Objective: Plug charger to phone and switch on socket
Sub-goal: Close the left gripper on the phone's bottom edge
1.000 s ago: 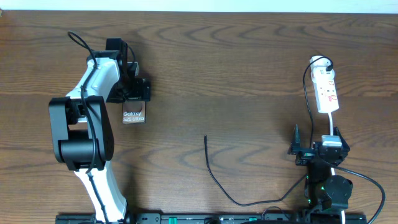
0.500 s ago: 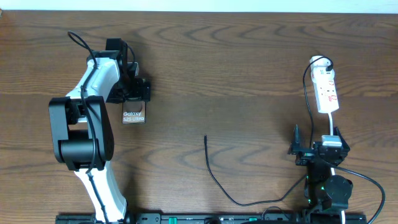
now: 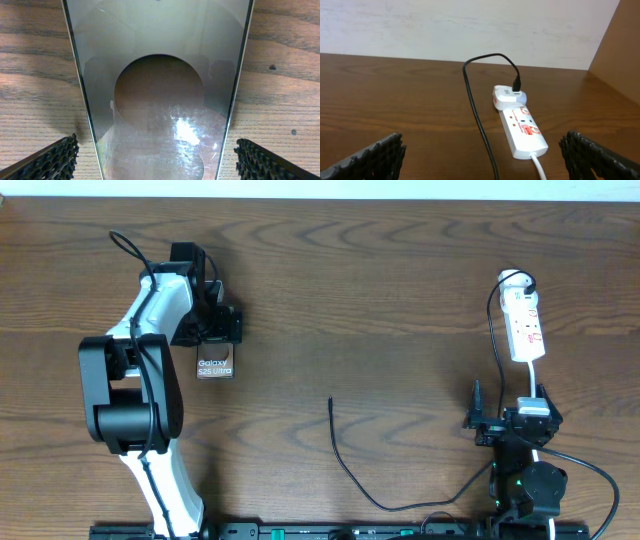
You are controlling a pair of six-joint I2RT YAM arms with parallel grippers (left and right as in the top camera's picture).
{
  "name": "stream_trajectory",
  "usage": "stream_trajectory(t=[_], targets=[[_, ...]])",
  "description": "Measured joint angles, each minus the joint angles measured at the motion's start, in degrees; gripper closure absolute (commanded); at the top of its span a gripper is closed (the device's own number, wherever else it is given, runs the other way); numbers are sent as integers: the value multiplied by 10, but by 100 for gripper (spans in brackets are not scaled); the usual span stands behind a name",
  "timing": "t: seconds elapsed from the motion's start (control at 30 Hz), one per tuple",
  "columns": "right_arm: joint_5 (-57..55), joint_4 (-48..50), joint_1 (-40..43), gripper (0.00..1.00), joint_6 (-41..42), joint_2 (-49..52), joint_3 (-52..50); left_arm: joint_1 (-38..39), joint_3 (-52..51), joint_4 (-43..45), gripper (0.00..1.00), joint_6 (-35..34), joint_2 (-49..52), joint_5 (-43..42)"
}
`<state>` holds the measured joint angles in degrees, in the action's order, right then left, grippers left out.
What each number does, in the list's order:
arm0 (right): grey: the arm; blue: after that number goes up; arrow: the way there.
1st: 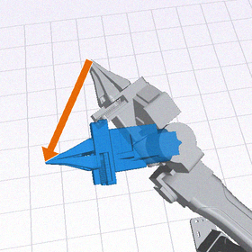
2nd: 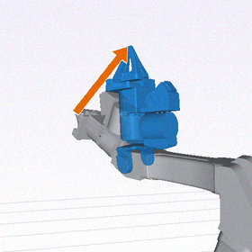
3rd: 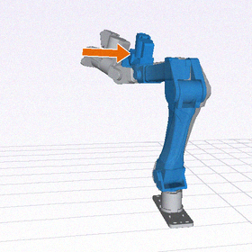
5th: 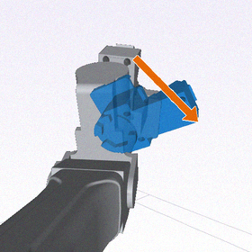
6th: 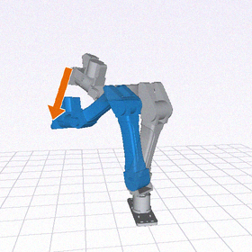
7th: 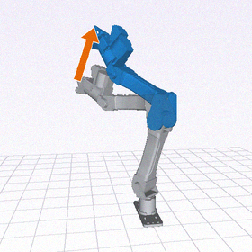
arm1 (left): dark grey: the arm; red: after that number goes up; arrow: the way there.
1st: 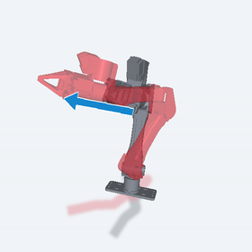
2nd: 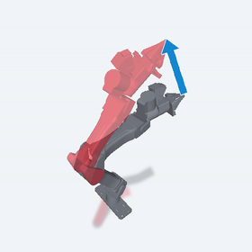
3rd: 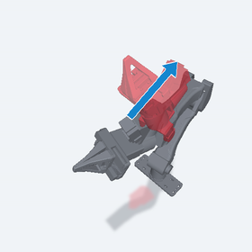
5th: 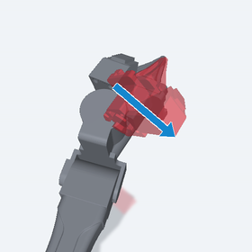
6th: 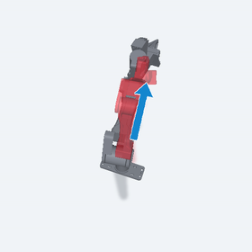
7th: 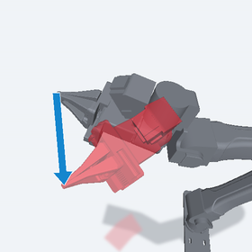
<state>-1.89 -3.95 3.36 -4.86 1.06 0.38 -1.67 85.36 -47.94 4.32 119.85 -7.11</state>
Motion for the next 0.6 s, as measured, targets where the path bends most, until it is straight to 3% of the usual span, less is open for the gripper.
stream_trajectory(t=[0.6], targets=[[0, 0, 0, 1, 0, 0, 0, 1, -2, 4, 2, 0, 12, 13]])
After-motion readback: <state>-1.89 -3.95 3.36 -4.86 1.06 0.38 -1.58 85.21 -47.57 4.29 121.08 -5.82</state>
